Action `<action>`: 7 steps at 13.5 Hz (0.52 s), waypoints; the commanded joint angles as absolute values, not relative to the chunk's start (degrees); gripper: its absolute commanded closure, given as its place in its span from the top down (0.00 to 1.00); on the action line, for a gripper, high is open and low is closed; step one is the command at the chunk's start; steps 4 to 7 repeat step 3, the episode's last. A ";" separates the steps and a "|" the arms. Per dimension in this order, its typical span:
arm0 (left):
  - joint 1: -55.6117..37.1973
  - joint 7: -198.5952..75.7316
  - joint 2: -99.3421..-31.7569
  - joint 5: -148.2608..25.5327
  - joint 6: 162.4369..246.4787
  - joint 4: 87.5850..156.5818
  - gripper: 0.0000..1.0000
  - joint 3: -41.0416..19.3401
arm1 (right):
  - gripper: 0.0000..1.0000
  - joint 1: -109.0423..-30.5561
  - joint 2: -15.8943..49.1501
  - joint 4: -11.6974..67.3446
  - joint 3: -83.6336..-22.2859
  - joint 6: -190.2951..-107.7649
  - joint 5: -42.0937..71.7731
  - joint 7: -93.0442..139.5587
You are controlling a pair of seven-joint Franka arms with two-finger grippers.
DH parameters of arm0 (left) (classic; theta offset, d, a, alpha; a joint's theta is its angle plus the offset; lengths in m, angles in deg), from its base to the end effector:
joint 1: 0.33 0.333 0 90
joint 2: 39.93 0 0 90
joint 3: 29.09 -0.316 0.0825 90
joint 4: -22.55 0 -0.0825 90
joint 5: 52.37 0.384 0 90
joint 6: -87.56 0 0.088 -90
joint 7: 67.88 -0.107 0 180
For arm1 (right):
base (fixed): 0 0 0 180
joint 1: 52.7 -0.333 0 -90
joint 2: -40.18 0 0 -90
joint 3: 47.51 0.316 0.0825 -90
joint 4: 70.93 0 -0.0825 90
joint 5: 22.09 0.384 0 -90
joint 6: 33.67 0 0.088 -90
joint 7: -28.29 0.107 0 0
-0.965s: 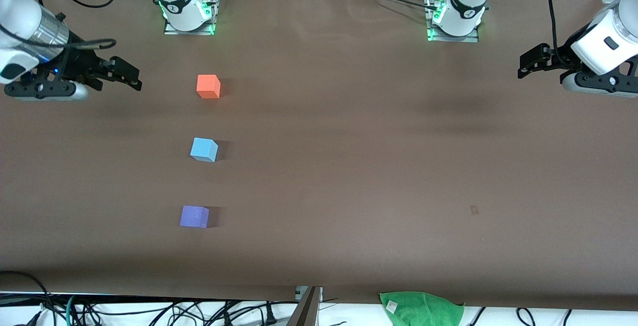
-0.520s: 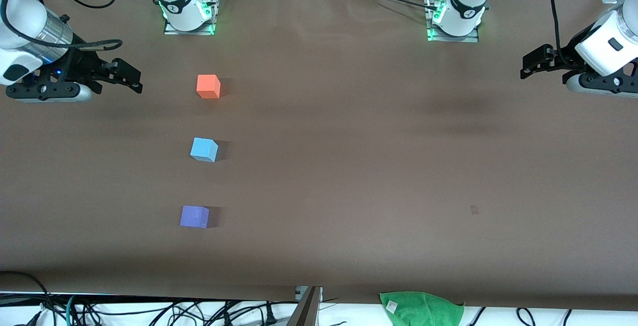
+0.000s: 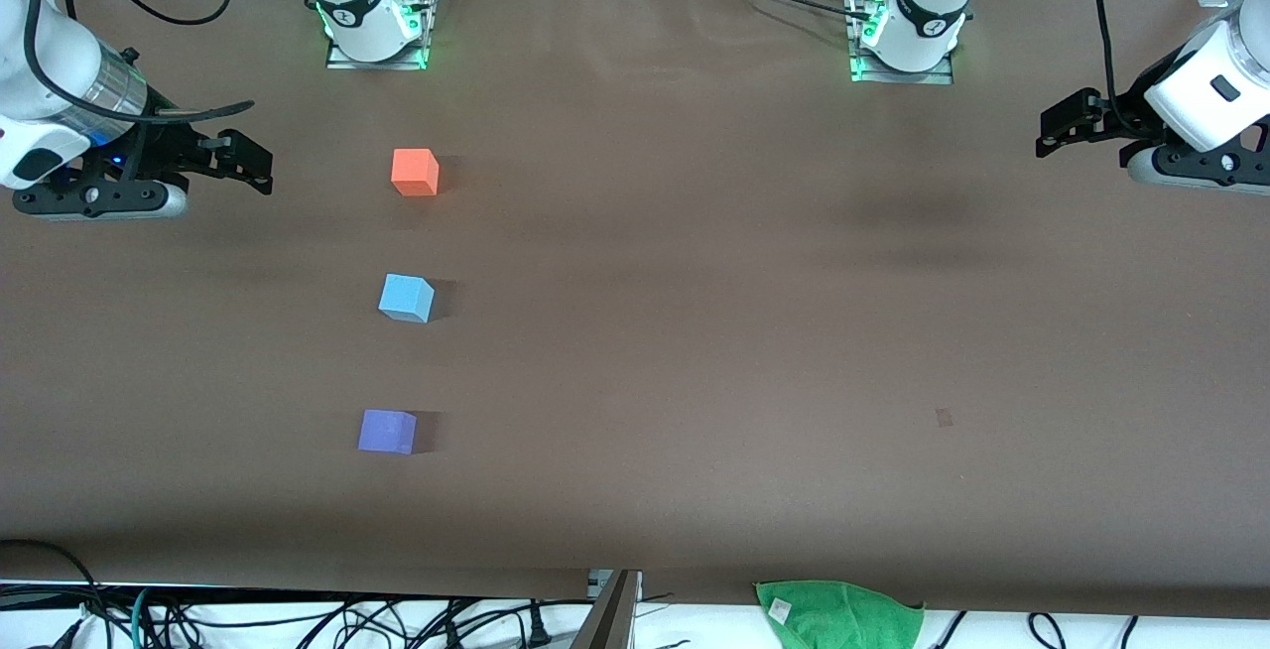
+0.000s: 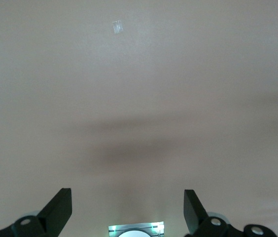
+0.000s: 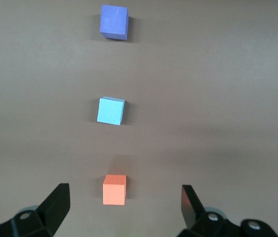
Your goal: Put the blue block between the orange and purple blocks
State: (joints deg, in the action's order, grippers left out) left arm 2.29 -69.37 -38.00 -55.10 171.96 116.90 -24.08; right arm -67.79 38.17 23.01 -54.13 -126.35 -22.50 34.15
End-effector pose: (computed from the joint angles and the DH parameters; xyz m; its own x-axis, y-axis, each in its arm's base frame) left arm 0.5305 -0.0284 0.5996 0.9878 -0.0714 -0.1383 -0.0653 -0.9967 0.0483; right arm 0.5595 0.0836 0.5765 0.9974 0.0455 -0.0554 0.0465 -0.9988 0.0169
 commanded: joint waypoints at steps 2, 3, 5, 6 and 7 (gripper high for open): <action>2.30 -70.61 -37.29 -54.31 171.85 117.21 1.00 -24.25 | 0.99 -66.59 37.63 20.47 -53.31 -124.46 -22.54 33.56; 2.30 -70.61 -37.29 -54.31 171.85 117.21 1.00 -24.25 | 1.00 -66.59 37.54 20.47 -53.31 -124.55 -22.36 33.74; 2.30 -70.61 -37.29 -54.31 171.85 117.21 1.00 -24.25 | 1.00 -66.59 37.54 20.47 -53.31 -124.55 -22.36 33.74; 2.30 -70.61 -37.29 -54.31 171.85 117.21 1.00 -24.25 | 1.00 -66.59 37.54 20.47 -53.31 -124.55 -22.36 33.74; 2.30 -70.61 -37.29 -54.31 171.85 117.21 1.00 -24.25 | 1.00 -66.59 37.54 20.47 -53.31 -124.55 -22.36 33.74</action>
